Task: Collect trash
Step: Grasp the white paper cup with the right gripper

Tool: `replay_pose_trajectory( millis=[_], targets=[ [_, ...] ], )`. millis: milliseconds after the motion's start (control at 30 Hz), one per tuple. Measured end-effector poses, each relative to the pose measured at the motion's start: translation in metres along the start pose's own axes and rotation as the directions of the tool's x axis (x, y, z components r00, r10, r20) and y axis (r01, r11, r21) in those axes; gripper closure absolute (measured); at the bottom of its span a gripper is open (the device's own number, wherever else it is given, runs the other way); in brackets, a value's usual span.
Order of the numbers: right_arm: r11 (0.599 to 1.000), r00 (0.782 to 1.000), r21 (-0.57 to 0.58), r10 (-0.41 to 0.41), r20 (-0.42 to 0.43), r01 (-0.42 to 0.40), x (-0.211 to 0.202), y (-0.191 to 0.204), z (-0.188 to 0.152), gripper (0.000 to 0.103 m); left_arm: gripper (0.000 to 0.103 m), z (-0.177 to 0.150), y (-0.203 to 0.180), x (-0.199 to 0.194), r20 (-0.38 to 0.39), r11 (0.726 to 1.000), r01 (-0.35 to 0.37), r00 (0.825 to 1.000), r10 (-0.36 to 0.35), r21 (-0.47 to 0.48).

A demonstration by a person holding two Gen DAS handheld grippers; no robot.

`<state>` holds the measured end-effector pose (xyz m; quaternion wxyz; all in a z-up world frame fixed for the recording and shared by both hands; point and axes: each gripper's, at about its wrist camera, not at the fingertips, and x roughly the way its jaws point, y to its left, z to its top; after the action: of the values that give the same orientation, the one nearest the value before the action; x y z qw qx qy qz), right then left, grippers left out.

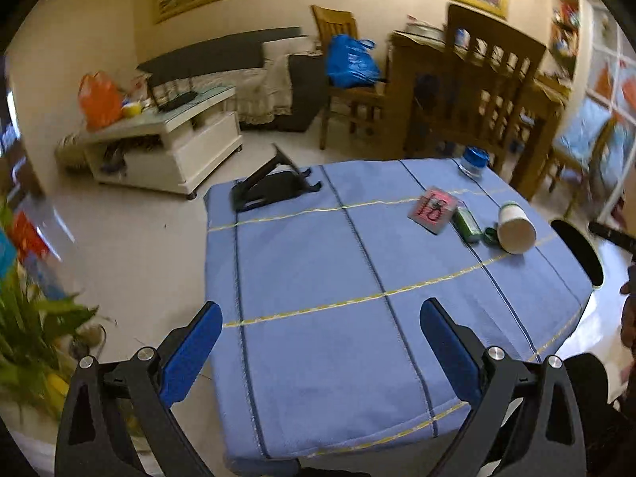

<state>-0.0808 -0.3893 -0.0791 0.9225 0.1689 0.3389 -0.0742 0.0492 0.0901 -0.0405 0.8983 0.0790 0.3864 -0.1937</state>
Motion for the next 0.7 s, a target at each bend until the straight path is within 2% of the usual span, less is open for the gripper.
replay_pose_trajectory(
  millis=[167,300,433,600,700],
  targets=[
    [0.983,1.0,-0.182,-0.008,-0.022,0.004,0.012,0.06,-0.001,0.005,0.007,-0.004,0.006,0.003,0.005,0.999,0.028,1.0,-0.027,-0.033],
    [0.962,0.997,-0.27,-0.057,-0.047,0.042,0.034,0.08,-0.01,0.005,0.007,-0.004,0.005,0.009,-0.004,0.998,0.054,0.999,-0.054,-0.03],
    [0.969,0.995,-0.244,-0.054,-0.079,0.034,0.051,0.082,-0.013,0.005,0.007,-0.002,-0.004,0.02,-0.02,0.998,0.069,0.997,-0.069,-0.007],
    [0.978,0.993,-0.201,-0.067,-0.094,0.047,0.074,0.076,0.0,0.005,0.007,0.001,-0.014,0.031,-0.042,0.996,0.087,0.995,-0.086,0.008],
    [0.993,0.991,-0.117,-0.021,-0.132,0.006,0.091,0.068,0.009,0.005,0.007,0.002,-0.018,0.036,-0.054,0.996,0.086,0.995,-0.085,0.017]
  ],
)
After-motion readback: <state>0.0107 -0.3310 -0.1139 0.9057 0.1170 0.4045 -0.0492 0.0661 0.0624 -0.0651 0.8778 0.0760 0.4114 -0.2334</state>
